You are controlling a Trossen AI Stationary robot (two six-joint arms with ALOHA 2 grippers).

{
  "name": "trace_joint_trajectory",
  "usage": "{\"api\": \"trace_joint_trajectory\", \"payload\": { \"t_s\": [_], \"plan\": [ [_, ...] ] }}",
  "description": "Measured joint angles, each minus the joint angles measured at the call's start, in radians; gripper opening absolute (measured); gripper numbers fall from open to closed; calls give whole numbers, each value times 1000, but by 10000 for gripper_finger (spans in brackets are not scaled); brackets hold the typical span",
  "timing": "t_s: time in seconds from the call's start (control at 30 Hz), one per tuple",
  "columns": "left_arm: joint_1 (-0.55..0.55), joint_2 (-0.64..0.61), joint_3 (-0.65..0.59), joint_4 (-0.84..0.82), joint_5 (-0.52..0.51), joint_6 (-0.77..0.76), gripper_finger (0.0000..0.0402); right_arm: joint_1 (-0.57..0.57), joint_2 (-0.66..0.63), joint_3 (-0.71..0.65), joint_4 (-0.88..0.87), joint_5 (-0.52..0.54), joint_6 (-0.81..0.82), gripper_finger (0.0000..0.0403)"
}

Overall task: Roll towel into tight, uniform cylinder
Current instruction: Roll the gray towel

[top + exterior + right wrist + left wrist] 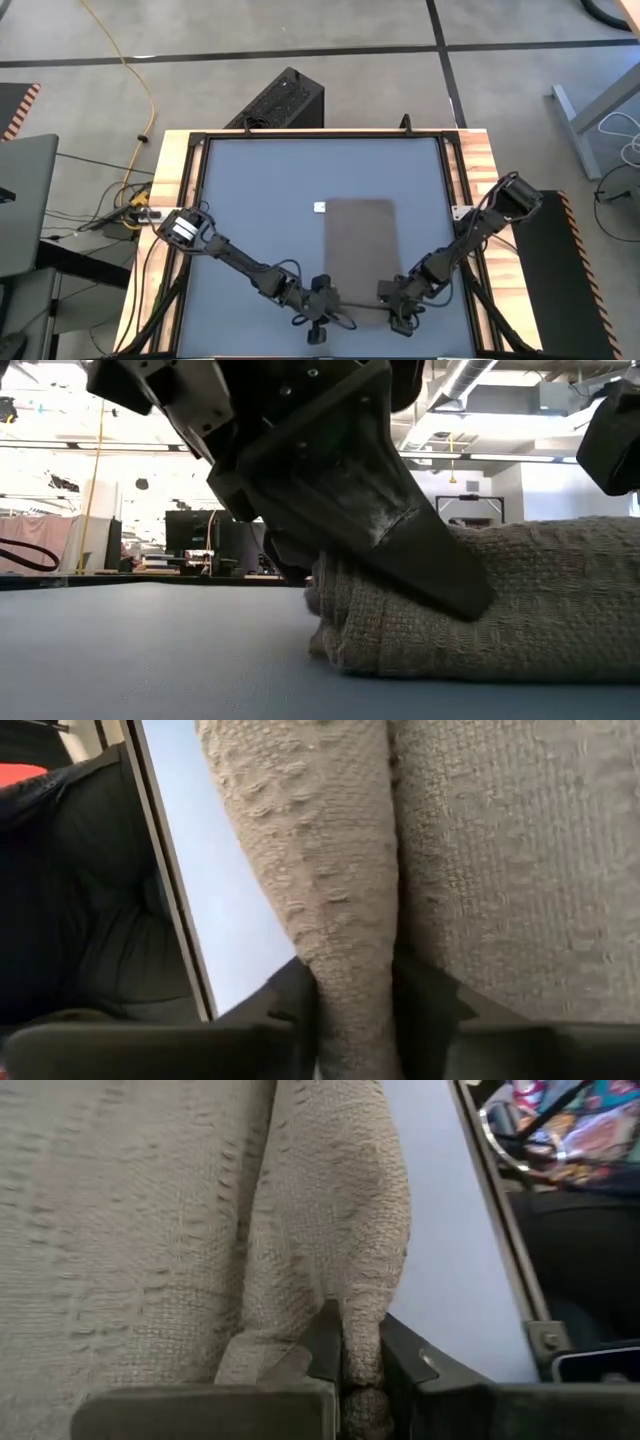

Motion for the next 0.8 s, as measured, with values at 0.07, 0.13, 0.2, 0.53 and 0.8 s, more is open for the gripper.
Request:
{"api": "trace_joint_trajectory", "payload": {
  "t_s": [0.07, 0.13, 0.2, 0.53, 0.8],
  "plan": [
    [10, 0, 0, -1, 39, -26, 13, -12, -2, 0, -3, -43, 7, 157],
    [18, 0, 0, -5, 68, -45, 11, -27, -3, 0, -5, -104, 8, 180],
    [26, 0, 0, -4, 98, -65, 10, -39, -13, -1, -19, -174, 8, 199],
    [51, 0, 0, -55, 185, -211, 9, -43, -199, -2, -210, -74, -76, 212],
    [82, 0, 0, -59, 247, -296, 10, 150, -241, 70, -177, 327, -287, 205]
  ]
}}
